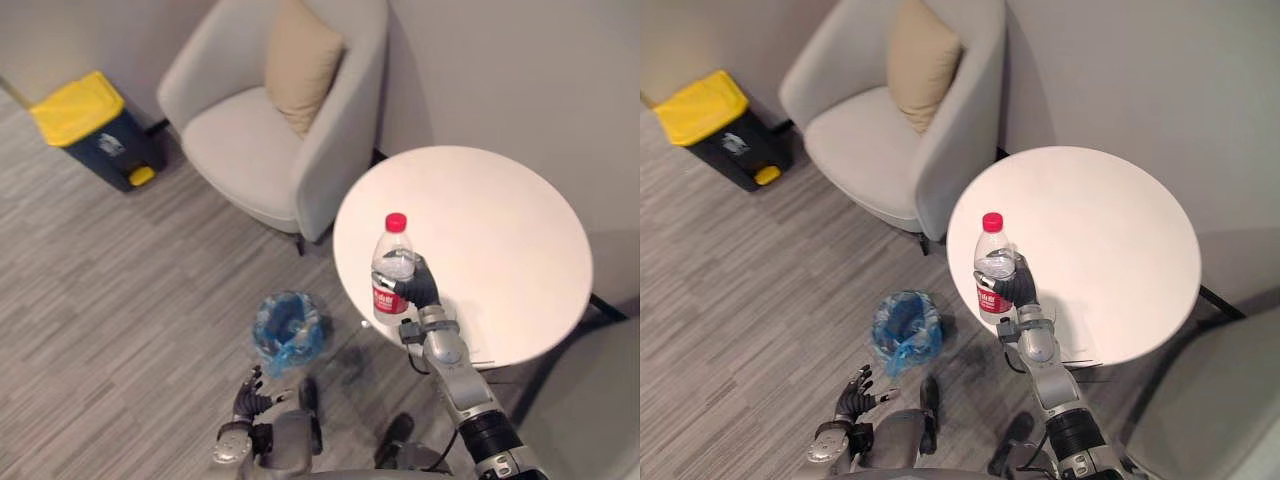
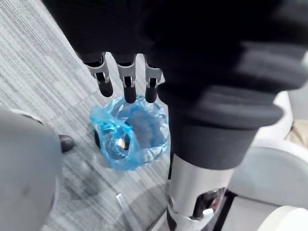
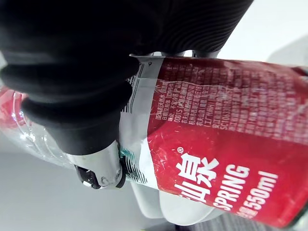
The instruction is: Gather rubbish on tea table into small bin, then transfer packed bag to large trash can.
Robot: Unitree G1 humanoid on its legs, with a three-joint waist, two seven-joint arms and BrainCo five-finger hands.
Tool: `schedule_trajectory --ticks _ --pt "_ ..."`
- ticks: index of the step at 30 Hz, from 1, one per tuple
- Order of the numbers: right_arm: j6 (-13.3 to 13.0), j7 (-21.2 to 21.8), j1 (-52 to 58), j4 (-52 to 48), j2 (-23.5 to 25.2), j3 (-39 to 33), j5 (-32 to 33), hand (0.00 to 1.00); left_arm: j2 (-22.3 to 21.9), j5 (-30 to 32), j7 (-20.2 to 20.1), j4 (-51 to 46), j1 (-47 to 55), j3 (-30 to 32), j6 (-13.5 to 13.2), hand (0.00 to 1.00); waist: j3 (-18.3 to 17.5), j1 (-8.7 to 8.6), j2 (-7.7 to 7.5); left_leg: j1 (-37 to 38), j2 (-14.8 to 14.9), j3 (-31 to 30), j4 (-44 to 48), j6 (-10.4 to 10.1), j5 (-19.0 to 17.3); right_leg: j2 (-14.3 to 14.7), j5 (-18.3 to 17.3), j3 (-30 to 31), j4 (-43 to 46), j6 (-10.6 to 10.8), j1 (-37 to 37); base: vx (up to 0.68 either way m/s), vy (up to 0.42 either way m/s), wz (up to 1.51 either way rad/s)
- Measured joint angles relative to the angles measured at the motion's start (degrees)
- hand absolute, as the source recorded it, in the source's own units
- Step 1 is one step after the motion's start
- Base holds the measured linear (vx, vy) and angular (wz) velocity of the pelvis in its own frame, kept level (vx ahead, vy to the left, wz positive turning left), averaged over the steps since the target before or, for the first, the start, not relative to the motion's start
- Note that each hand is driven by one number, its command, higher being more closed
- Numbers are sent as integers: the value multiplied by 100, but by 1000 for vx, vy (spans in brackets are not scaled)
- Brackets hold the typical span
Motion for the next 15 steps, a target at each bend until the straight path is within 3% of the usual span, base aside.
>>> schedule_trajectory --ticks 3,7,8,10,11,13,14,15 --pt "-2 -39 -5 8 84 -36 -22 100 16 104 42 6 -60 -217 -50 0 -119 -21 -57 316 -220 -56 -734 -273 180 -112 -22 -185 54 71 100 2 131 61" --pt "57 32 67 244 297 -12 -27 100 34 135 41 12 169 -338 -40 0 -112 -31 -220 488 -592 -128 -633 -211 -84 -758 -384 -121 1019 304 54 -38 143 22" --pt "101 58 82 266 308 29 -28 100 47 173 42 23 216 -339 -41 0 -99 -38 -240 454 -663 -152 -509 -150 -201 -919 -439 -4 1321 289 -17 -82 128 24" --pt "129 70 143 346 323 57 -45 100 136 221 46 38 266 -340 -41 0 -81 -55 -257 334 -715 -326 -213 -79 -345 -1060 -367 823 2125 -25 -419 -49 112 40" --pt "131 74 202 347 280 79 -83 100 223 222 56 38 281 -335 -41 0 -55 -91 -254 301 -699 -533 -143 -61 -355 -910 -411 1520 2562 -282 -790 4 48 67" --pt "129 78 240 341 247 219 -157 100 351 223 74 77 283 -301 -42 0 3 -245 -265 143 -638 -989 -83 -117 -314 -172 -843 2572 2151 -13 -933 -10 -18 93" --pt "129 100 241 337 228 260 -171 100 401 223 71 117 267 -304 -48 0 19 -244 -272 97 -645 -1070 -78 -143 -295 -8 -886 2796 1935 59 -957 -22 -70 91" --pt "122 184 239 320 218 318 -191 100 490 224 69 169 266 -301 -56 0 14 -229 -379 -38 -735 -1170 -57 -196 -261 150 -870 3011 1500 78 -991 -6 -105 101"
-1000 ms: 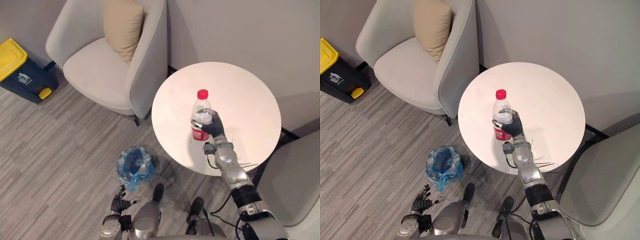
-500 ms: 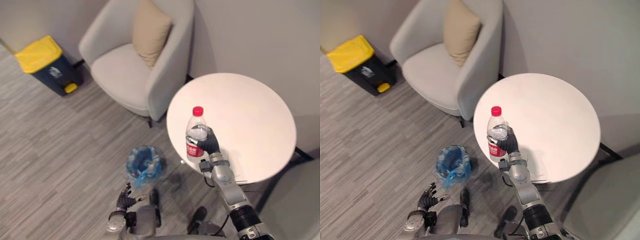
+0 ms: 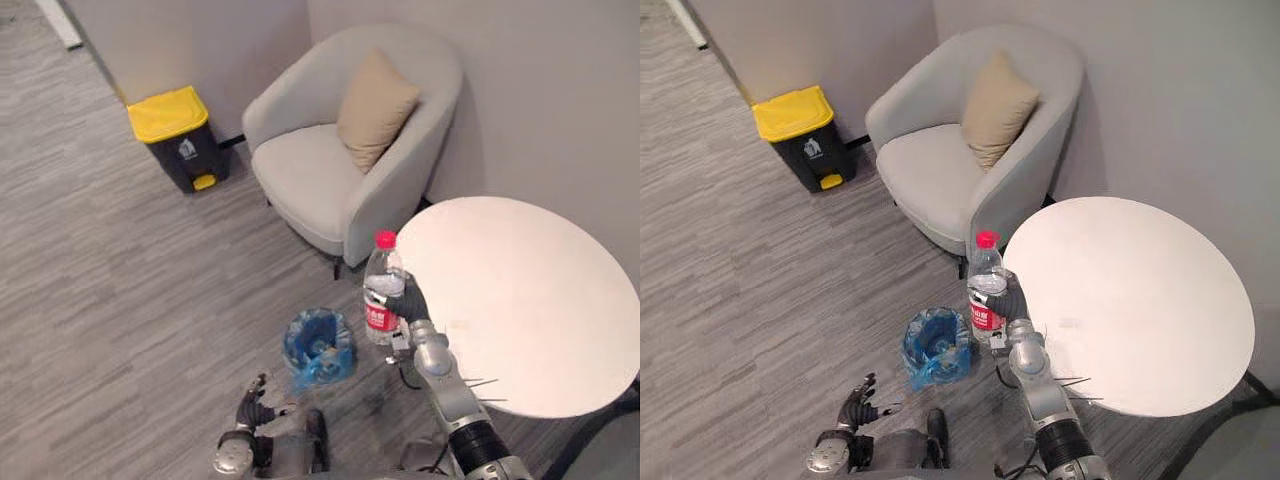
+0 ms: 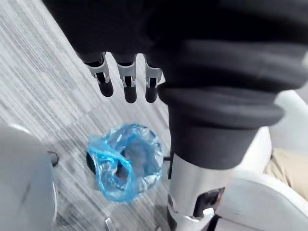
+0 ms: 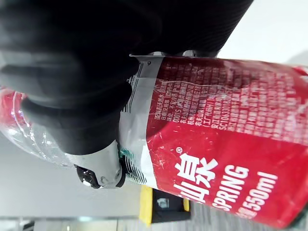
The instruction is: Gather rubbish on tea table into small bin, then transfer packed bag to large trash can.
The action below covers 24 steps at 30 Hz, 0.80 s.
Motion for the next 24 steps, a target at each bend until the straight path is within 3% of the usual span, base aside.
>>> schedule_trajectory --ticks 1,5,9,12,16,19,21,23,24 --pt "-10 -1 -5 -55 -20 58 -8 100 67 8 3 162 -95 20 6 0 45 -18 -163 -158 -137 -175 150 -35 22 -8 139 1 -137 72 -4 -4 -152 130" --pt "-4 111 -84 -66 -269 245 -15 100 -165 -9 9 229 -194 217 -32 0 221 95 166 -530 12 -415 141 -202 135 115 153 -415 -286 -27 -113 2 -118 52" --pt "-6 241 -168 -66 -320 389 -14 100 -162 -15 14 337 -371 251 -35 0 357 184 161 -622 102 -560 -13 -235 456 203 216 -736 -325 -91 -116 59 -108 33" --pt "-19 226 -854 83 -469 472 -24 100 -164 -48 66 408 -679 281 -35 0 732 184 174 -936 125 -706 38 -308 572 217 184 -884 -112 -183 -411 11 -83 26" --pt "-2 46 -2157 965 -650 541 -84 100 -152 -387 250 513 -1205 381 -77 0 1184 249 206 -1610 101 -827 258 -365 706 128 32 -981 498 -304 -1154 -106 -32 20" --pt "3 -78 -2591 1239 -719 549 -237 100 -145 -579 347 611 -1461 419 -140 0 1229 346 232 -2164 36 -881 548 -364 699 5 -129 -997 950 -344 -1734 -124 -8 18" --pt "29 -228 -3091 1443 -804 557 -285 100 -161 -702 399 605 -1799 547 -161 0 1309 368 318 -2941 40 -899 1030 -367 546 -87 -265 -1051 1433 -388 -2428 -191 -19 22" --pt "49 -409 -3430 1405 -815 550 -312 100 -254 -848 507 470 -2085 794 -166 0 1442 349 391 -3653 252 -573 1545 -324 314 -185 -376 -1131 1851 -404 -3002 -221 -40 22" --pt "107 -504 -3628 1345 -846 555 -403 100 -326 -933 549 292 -2230 918 -183 0 1538 348 393 -4056 494 -248 2007 -199 193 -246 -432 -1137 2114 -446 -3340 -142 -57 12"
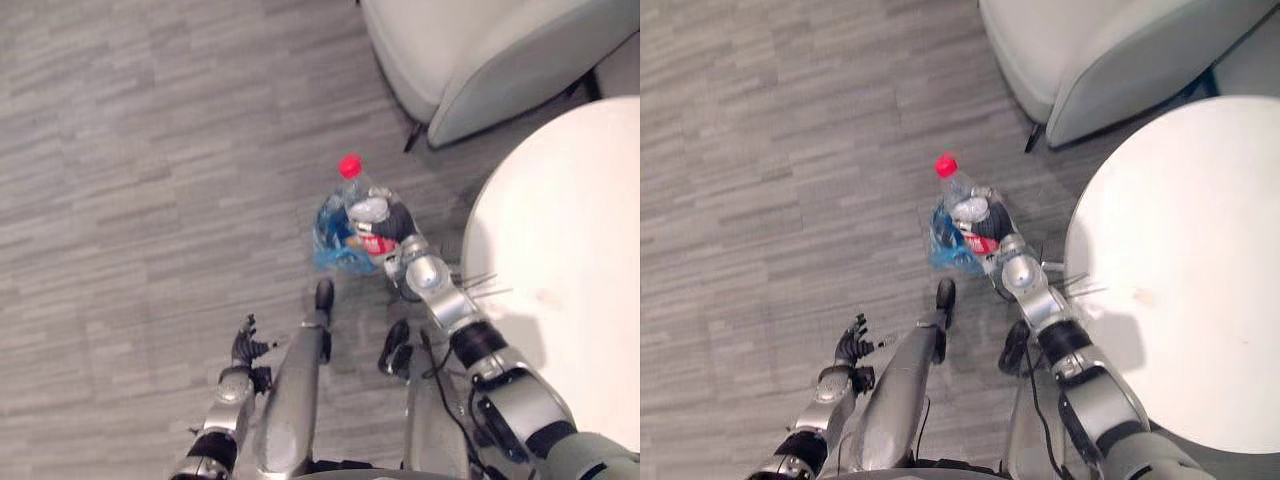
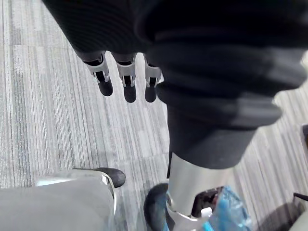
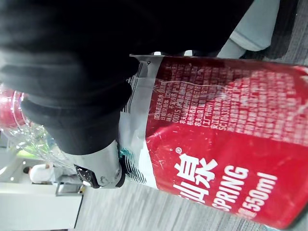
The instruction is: Gather rubbish on tea table into small bin, then transfer packed bag to large trash can.
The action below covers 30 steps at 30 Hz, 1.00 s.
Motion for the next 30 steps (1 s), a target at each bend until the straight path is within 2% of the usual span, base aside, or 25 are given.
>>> schedule_trajectory --ticks 2,5,8,14,19,20,30 --pt "78 -81 -183 -339 -80 42 -91 100 -139 -121 85 -305 -137 173 -94 0 115 11 26 -660 132 65 712 148 -107 -85 -257 55 666 73 -552 -130 -47 10" --pt "139 -285 -680 -651 -94 2 -108 100 -216 -231 157 -808 -371 266 -179 0 240 36 3 -1589 117 29 1315 208 -214 -228 -408 134 1308 75 -1460 -130 1 6" --pt "171 -480 -1146 -867 -186 -62 -106 100 -243 -399 207 -1512 -405 328 -257 0 340 171 -6 -2489 93 23 1849 246 -274 -378 -571 232 1955 71 -2357 -111 8 8" --pt "292 -893 -1728 -870 -333 -179 -102 100 -215 -549 296 -2067 -406 374 -339 0 359 176 -38 -3157 114 66 2071 234 -262 -475 -620 293 2320 70 -3059 -65 6 5" --pt "335 -1072 -2080 -699 -636 -290 -37 100 -117 -604 298 -2184 -401 376 -356 0 359 168 -38 -3358 133 144 2062 177 -213 -544 -607 304 2408 45 -3301 -52 7 7" --pt "341 -1077 -2137 -603 -664 -290 -33 0 -107 -604 296 -2185 -402 375 -364 0 358 167 -38 -3370 133 138 2064 146 -186 -544 -606 303 2413 43 -3312 -55 18 -1" --pt "351 -998 -2426 306 -973 -187 186 0 29 -603 300 -1934 -402 382 -469 0 352 149 -42 -3499 115 68 2028 125 -144 -540 -620 244 2419 17 -3406 -61 18 2"
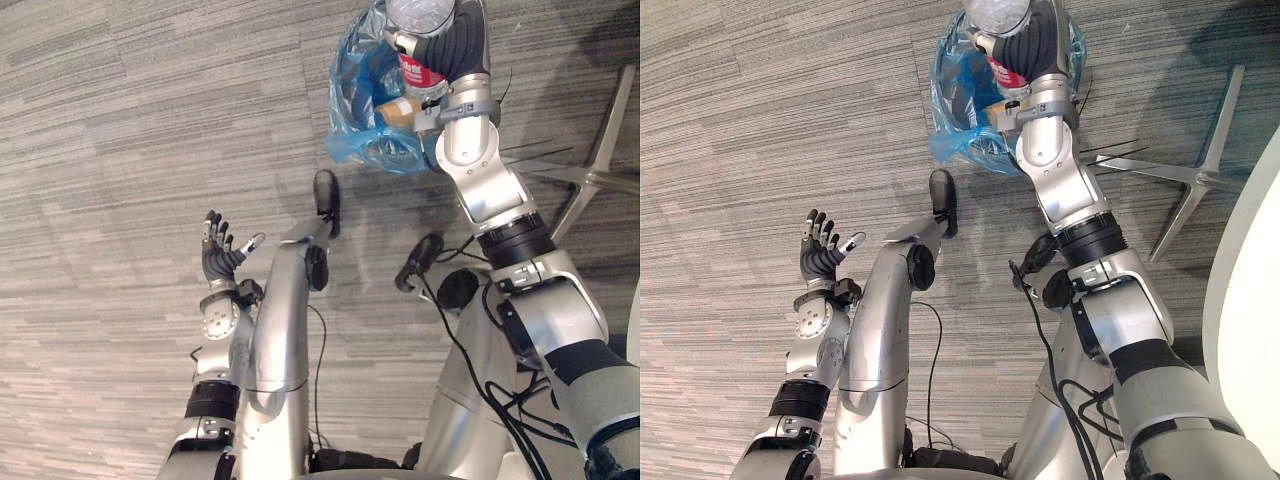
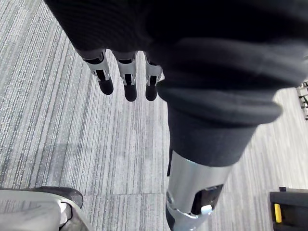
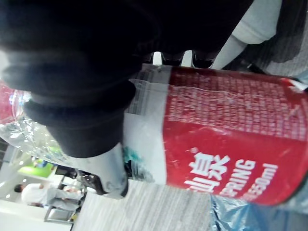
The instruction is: Gather rubbish on tea table into small bin, then transfer packed bag to large trash can.
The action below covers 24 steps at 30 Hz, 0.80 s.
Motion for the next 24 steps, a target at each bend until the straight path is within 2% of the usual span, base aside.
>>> schedule_trajectory --ticks 5,9,11,13,14,15,20,24 --pt "-6 8 33 -65 -1 28 -74 0 50 17 -7 313 6 -22 97 0 -12 -10 -19 1 2 -10 -48 -22 14 1 -2 -26 -8 -7 0 -74 17 3" --pt "-36 12 319 -649 -161 223 -420 0 89 23 -7 347 12 -21 114 0 -49 -20 -91 13 14 -10 -73 -25 16 5 7 -42 -24 -24 9 -85 20 1" --pt "-119 59 523 -860 -209 266 -665 0 97 64 -3 371 13 -11 121 0 -76 -20 -144 49 15 -2 -90 -28 19 6 8 -41 -40 -25 38 -66 16 0" --pt "-204 147 772 -934 -220 430 -870 0 173 87 -3 387 70 -9 121 0 -163 -28 -306 100 23 14 -172 -79 53 26 26 -41 -117 -54 63 -68 15 -3" --pt "-207 150 778 -934 -220 440 -880 0 176 87 -4 389 73 -9 121 0 -165 -28 -310 101 23 14 -175 -85 57 27 27 -41 -121 -55 64 -65 13 0" --pt "-221 269 947 -930 -225 643 -1168 0 237 176 -5 463 85 -8 125 0 -200 -43 -375 159 23 9 -225 -96 79 34 28 -72 -174 -56 142 -66 15 3" --pt "-236 623 1101 -587 -172 1148 -1874 0 294 309 -18 519 122 -20 133 0 -249 -62 -451 266 26 17 -351 -95 81 73 40 -93 -319 -48 249 -71 17 0" --pt "-102 607 918 241 -13 1143 -2136 0 286 349 -60 633 125 -31 128 0 -249 -42 -452 283 24 38 -431 -89 104 81 48 -98 -387 -42 253 -62 14 0"
